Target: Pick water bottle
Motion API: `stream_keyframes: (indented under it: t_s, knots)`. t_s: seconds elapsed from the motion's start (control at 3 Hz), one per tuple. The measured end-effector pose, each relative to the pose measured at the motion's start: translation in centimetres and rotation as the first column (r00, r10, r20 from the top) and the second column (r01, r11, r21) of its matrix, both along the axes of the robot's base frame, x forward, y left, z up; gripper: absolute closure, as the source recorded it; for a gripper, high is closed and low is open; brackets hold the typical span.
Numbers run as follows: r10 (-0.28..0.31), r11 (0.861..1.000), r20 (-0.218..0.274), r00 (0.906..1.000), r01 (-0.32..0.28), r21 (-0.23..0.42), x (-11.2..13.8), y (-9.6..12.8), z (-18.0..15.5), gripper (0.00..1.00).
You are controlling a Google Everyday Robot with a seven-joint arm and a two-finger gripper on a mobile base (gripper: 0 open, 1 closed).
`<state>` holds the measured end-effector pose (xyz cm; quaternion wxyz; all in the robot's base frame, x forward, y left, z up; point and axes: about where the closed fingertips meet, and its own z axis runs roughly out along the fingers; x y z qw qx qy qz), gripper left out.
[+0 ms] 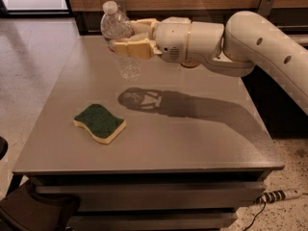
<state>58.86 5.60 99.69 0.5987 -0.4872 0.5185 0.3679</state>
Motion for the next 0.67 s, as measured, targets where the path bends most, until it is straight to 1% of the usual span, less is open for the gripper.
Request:
stream_keyframes:
  t_s: [0.33, 0.67]
  knots:
    - [-0.018, 1.0, 0.042, 0.999, 0.018, -0.002, -0.16, -0.6, 1.73, 1.0]
    - [-0.018, 1.0, 0.042, 0.999, 0.018, -0.002, -0.16, -0.6, 1.73, 1.0]
